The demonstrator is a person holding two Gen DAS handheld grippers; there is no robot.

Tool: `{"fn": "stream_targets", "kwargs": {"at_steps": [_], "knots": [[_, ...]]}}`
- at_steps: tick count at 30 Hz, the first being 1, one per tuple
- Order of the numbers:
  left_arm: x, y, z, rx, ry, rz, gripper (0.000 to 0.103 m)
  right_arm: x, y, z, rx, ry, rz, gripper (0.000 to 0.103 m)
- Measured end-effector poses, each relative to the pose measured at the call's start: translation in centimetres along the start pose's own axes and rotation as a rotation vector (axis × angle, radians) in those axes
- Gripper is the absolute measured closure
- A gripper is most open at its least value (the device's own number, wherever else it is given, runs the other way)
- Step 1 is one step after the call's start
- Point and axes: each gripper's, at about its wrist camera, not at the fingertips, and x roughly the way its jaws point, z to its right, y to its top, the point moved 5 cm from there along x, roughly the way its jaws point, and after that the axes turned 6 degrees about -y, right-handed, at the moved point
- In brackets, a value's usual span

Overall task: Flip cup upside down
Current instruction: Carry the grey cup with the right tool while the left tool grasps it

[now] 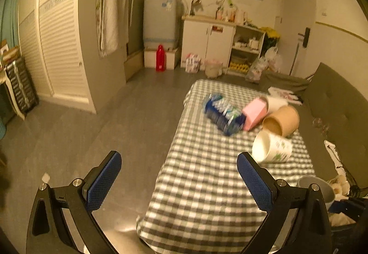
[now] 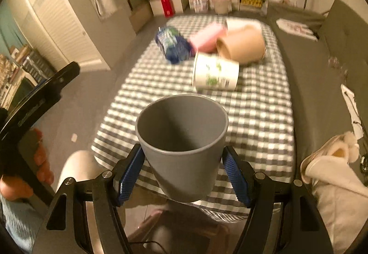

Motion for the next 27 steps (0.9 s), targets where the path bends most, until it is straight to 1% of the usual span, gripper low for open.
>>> {"fn": "stream_targets", "kwargs": {"at_steps": [4, 5, 9, 15, 17, 20, 22, 25, 27], "knots": [[1.7, -1.7, -0.4, 0.006, 0.025, -0.042, 0.000, 2.7, 0.2, 0.2, -0.006, 0.012, -0.042, 0.033], [2.0, -2.0, -0.3, 0.009, 0.030, -0.048, 0.000, 2.8, 0.6, 0.3, -0.008, 0.013, -0.026, 0.033], [3.7, -2.7, -0.3, 0.010, 0.034, -0.082, 0.000, 4.4, 2.3, 0.4, 0.013, 0.026, -0.035, 0.033], [5.4, -3.5, 0.6, 0.057, 0.052, -0.125, 0.000, 8.2, 4.3, 1.4, 0.072, 0.047, -0.066, 0.034], [5.8, -3.8, 1.0, 0.068, 0.054, -0.139, 0.000, 8.5, 4.8, 1.5, 0.076, 0.058, -0.044, 0.034], [5.6, -3.5, 2.0, 0.091, 0.048, -0.139, 0.000, 8.2, 5.4, 1.7, 0.077, 0.042, -0.021, 0.033], [5.2, -3.0, 2.7, 0.105, 0.048, -0.128, 0.000, 7.0, 6.0, 2.3, 0.090, 0.028, 0.025, 0.018], [4.2, -2.4, 4.0, 0.102, 0.033, -0.110, 0.000, 4.2, 6.7, 3.6, 0.101, 0.027, 0.109, 0.017], [3.4, -2.3, 5.2, 0.090, 0.014, -0.108, 0.000, 2.0, 6.8, 5.0, 0.114, -0.013, 0.170, 0.014]]}}
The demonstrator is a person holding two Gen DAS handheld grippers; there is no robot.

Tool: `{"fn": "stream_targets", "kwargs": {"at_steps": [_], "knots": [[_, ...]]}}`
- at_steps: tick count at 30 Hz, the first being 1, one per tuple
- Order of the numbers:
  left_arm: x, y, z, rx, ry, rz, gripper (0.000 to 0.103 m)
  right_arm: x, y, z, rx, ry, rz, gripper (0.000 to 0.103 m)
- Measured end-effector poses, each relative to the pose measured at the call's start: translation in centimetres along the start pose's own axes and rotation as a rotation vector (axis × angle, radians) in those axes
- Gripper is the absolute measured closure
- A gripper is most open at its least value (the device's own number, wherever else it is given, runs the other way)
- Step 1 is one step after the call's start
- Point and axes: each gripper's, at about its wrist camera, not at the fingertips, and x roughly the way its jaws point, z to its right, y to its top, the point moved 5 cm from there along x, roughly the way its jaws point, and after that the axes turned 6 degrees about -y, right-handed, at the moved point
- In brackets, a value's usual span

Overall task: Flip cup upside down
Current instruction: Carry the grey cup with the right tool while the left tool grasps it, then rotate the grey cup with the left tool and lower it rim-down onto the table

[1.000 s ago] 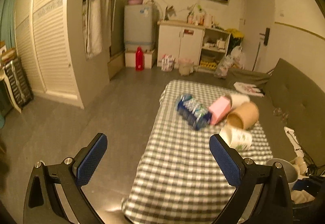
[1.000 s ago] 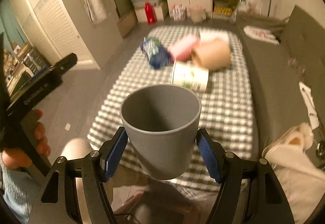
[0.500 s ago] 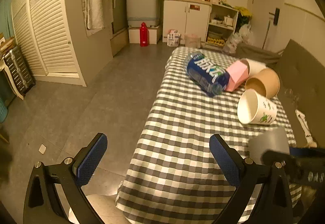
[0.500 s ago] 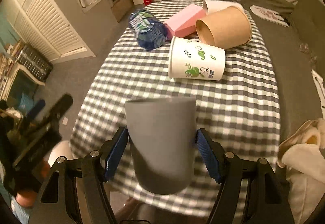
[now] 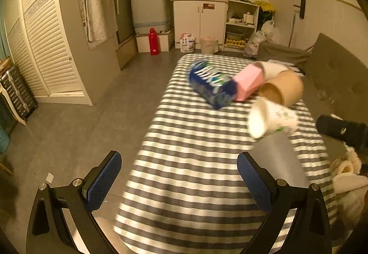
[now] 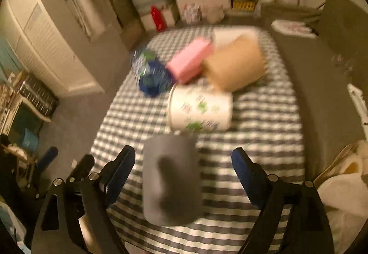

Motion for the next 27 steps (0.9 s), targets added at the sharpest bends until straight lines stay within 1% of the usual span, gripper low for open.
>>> {"fn": "stream_targets", "kwargs": {"at_steps": [1, 4, 5, 7, 11, 16, 20, 23, 24, 26, 27], "knots": [[-0.4, 0.0, 0.8, -0.004, -0.014, 0.002, 0.000, -1.0, 0.2, 0.9, 0.007, -0.025, 0.029, 0.014], [-1.4, -0.3, 3.8, -0.012, -0.092, 0.008, 0.000, -3.4, 0.2, 3.9, 0.045, -0.096, 0.094, 0.014], [-1.5, -0.7, 5.0, -0.011, -0.120, -0.001, 0.000, -3.9, 0.2, 4.7, 0.060, -0.109, 0.107, 0.014], [-1.2, -1.5, 7.3, 0.008, -0.153, -0.026, 0.000, -4.8, 0.2, 6.6, 0.102, -0.130, 0.127, 0.014], [0.0, -3.1, 10.2, 0.037, -0.172, -0.078, 0.000, -5.8, 0.3, 9.4, 0.185, -0.139, 0.133, 0.014], [2.1, -4.5, 11.4, 0.015, -0.179, -0.127, 0.000, -6.4, 0.1, 10.2, 0.239, -0.104, 0.140, 0.014], [3.6, -5.4, 12.0, 0.016, -0.199, -0.151, 0.000, -6.2, -0.1, 9.8, 0.212, -0.113, 0.140, 0.014], [4.4, -5.8, 12.2, 0.020, -0.207, -0.152, 0.002, -5.5, -0.3, 9.5, 0.197, -0.114, 0.125, 0.014], [4.5, -6.0, 12.2, 0.022, -0.211, -0.148, 0.005, -5.3, -0.4, 9.5, 0.195, -0.114, 0.120, 0.014], [4.6, -6.0, 12.1, 0.041, -0.214, -0.153, 0.026, -5.0, -0.5, 9.3, 0.191, -0.113, 0.112, 0.014], [4.6, -5.9, 12.0, 0.051, -0.216, -0.158, 0.026, -4.8, -0.5, 9.2, 0.188, -0.114, 0.110, 0.014]]}}
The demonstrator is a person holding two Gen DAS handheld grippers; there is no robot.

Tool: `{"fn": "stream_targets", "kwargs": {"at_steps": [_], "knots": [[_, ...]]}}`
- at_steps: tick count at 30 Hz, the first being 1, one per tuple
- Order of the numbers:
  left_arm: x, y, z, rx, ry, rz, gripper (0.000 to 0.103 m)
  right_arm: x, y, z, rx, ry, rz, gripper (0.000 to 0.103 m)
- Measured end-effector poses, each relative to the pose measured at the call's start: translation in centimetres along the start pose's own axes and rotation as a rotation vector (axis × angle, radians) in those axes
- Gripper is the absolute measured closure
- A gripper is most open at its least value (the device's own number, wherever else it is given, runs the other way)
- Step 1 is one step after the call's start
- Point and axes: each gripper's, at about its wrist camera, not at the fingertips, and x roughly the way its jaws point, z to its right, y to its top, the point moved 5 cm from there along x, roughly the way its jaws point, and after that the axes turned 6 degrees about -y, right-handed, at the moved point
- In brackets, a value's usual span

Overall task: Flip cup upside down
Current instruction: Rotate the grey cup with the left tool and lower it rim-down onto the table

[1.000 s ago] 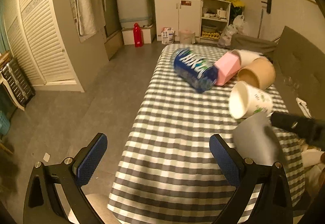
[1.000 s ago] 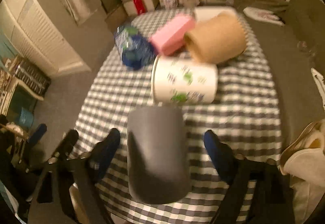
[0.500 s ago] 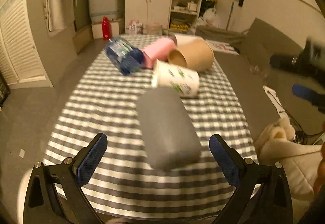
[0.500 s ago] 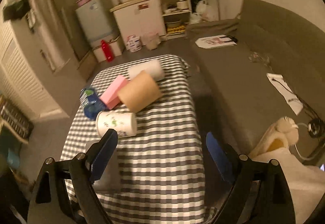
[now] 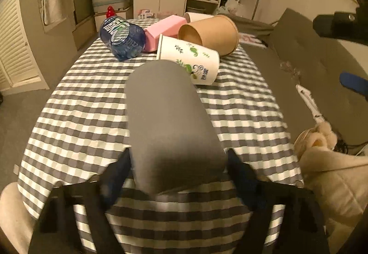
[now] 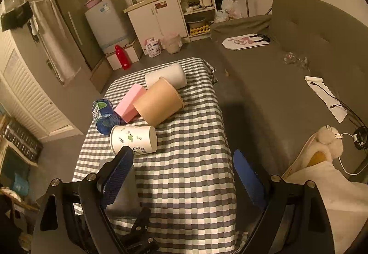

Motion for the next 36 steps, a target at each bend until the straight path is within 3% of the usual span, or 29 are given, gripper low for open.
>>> {"fn": "stream_targets", "kwargs": {"at_steps": [18, 27, 34, 36], "knots": [[-5.3, 3.1, -0.6, 0.109, 0.034, 0.052, 0.027, -0.2, -0.2, -1.2, -0.040, 0.010, -0.002, 0.014], [-4.4, 0.5, -1.6, 0.015, 0.010, -0.011, 0.022, -0.9, 0.1, -1.1, -0.029, 0.023, 0.013, 0.014], [-1.3, -1.3, -1.7, -0.092, -0.085, -0.078, 0.022, -0.9, 0.0, -1.2, -0.038, 0.019, 0.009, 0.014], [-1.2, -1.2, -1.9, -0.096, -0.087, -0.066, 0.030, -0.8, -0.1, -1.2, -0.041, 0.016, 0.007, 0.014]]}}
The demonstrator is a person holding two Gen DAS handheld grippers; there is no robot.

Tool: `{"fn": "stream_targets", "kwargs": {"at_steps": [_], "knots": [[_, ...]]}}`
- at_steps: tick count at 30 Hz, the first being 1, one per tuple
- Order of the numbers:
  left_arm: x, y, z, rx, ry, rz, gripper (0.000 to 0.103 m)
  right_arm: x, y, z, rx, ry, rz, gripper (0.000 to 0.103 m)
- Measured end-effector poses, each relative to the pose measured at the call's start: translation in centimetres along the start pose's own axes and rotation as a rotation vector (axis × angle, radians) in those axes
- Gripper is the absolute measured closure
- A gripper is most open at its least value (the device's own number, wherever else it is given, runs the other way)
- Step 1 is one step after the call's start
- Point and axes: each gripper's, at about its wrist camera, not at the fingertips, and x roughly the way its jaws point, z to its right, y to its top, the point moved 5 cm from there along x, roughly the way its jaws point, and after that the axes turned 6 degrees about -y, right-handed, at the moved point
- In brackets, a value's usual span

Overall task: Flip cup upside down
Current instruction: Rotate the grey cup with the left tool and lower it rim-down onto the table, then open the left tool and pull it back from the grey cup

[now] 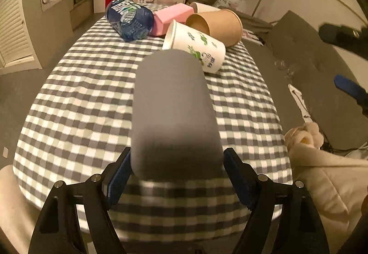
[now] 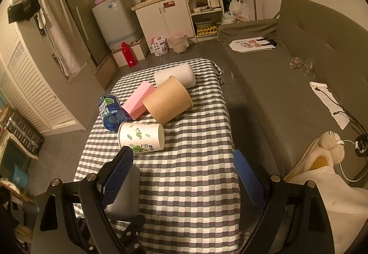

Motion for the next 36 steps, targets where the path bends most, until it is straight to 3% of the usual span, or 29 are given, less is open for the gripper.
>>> {"fn": "stream_targets", "kwargs": {"at_steps": [11, 18, 27, 30, 36], "knots": [[-3.4, 3.8, 1.0, 0.159, 0.058, 0.060, 0.030, 0.4, -0.3, -0.2, -0.013, 0.003, -0.011, 0.014], [-2.6, 6.3, 0.2, 0.132, 0.064, 0.061, 0.030, 0.7, -0.4, -0.5, -0.015, 0.001, -0.019, 0.014], [-2.0, 6.7, 0.4, 0.162, 0.086, 0.087, 0.029, 0.9, -0.4, -0.3, -0.013, -0.003, -0.026, 0.014], [-2.7, 7.0, 0.6, 0.193, 0.100, 0.121, 0.019, 0.9, -0.5, -0.3, -0.015, -0.007, -0.024, 0.014], [-4.9, 7.3, 0.4, 0.195, 0.103, 0.176, 0.018, 0.4, -0.5, -0.1, -0.010, -0.013, -0.004, 0.014]]}}
